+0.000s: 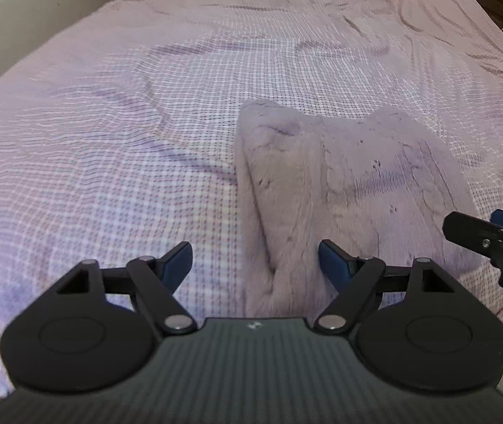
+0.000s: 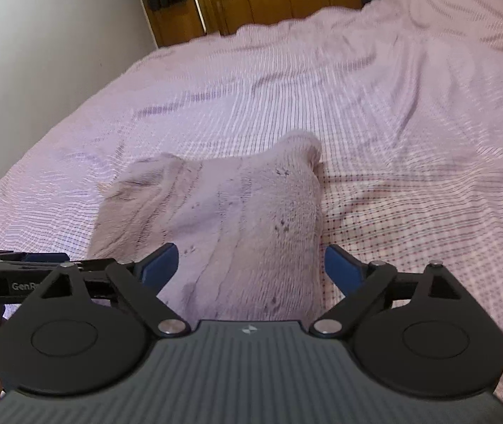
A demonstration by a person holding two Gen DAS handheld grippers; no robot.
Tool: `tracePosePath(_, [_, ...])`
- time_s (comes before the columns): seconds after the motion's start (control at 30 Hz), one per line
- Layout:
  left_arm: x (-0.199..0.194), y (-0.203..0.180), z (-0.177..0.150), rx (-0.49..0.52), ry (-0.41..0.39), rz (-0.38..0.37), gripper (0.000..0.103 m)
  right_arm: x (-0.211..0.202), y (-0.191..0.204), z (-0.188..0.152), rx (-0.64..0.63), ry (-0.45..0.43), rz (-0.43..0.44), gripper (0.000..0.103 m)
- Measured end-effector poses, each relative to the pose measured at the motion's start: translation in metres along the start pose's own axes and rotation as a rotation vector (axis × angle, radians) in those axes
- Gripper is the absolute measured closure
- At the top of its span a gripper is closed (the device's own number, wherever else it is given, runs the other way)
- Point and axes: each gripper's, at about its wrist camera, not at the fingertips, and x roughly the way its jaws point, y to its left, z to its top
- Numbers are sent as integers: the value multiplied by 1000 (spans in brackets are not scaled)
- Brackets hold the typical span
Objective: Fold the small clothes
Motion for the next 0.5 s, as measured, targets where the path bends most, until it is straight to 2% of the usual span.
tracePosePath(0.1, [-11, -4, -15, 15, -24, 45, 15, -12, 6, -12, 4, -11, -4, 7])
tracePosePath(0.3, [-27, -6, -43, 19, -38, 104, 15, -24, 8, -43, 58, 3, 13, 7])
tracePosePath(0.5, [-28, -11, -63, 5, -13, 87, 15, -37, 13, -72, -13, -52, -35, 7])
